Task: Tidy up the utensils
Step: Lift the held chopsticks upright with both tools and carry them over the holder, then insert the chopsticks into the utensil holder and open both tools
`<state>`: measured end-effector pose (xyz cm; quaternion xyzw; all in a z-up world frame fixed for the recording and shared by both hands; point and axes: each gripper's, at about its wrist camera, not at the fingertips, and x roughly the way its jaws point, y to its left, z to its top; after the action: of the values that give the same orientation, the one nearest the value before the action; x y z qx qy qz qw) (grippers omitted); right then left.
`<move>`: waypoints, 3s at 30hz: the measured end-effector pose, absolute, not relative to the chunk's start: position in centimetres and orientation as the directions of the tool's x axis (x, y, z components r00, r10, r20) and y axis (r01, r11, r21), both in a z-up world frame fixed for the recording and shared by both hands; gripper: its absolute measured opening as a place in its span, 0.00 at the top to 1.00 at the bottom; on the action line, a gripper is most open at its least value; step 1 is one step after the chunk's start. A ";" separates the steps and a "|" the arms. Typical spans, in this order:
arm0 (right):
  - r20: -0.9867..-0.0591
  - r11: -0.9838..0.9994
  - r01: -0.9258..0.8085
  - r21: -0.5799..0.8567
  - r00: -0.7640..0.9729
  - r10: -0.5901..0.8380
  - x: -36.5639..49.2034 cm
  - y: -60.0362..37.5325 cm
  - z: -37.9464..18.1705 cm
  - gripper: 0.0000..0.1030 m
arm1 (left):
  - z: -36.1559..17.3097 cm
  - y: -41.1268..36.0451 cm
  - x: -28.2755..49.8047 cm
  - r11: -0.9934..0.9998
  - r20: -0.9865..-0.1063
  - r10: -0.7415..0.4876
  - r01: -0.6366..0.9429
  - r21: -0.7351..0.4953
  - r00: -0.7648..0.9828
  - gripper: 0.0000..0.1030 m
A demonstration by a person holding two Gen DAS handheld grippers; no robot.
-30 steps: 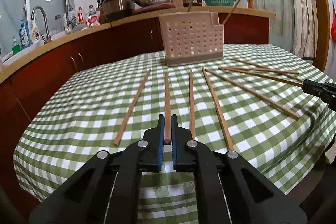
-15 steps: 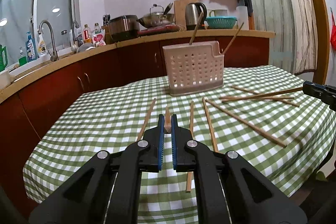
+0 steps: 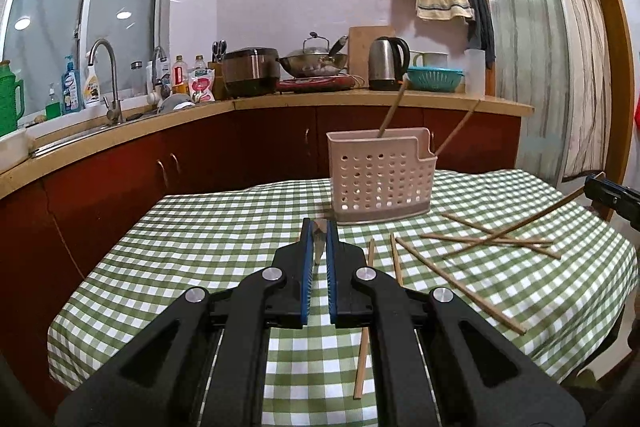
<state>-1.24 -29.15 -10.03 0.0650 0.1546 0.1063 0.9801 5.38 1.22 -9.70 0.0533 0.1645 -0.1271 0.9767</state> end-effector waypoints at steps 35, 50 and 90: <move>-0.285 0.974 -0.158 0.161 0.937 0.199 5.6 -28.7 -5.4 0.93 | -4.4 0.6 12.7 0.952 -0.361 -0.276 0.305 0.027 0.891 0.94; -0.096 0.971 -0.183 0.155 0.975 0.199 7.0 -30.5 2.8 0.93 | 5.3 -0.1 13.9 0.918 -0.184 -0.391 0.396 -0.008 0.902 0.94; -0.286 0.979 -0.123 0.162 0.944 0.166 19.5 -30.2 -5.1 0.62 | -3.8 -4.2 26.0 0.921 -0.337 -0.385 0.383 -0.076 0.859 0.62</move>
<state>19.51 -30.24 -5.06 0.0714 0.1508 0.0735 0.9832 26.04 -4.17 -3.78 -0.0033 0.1753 -0.1991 0.9642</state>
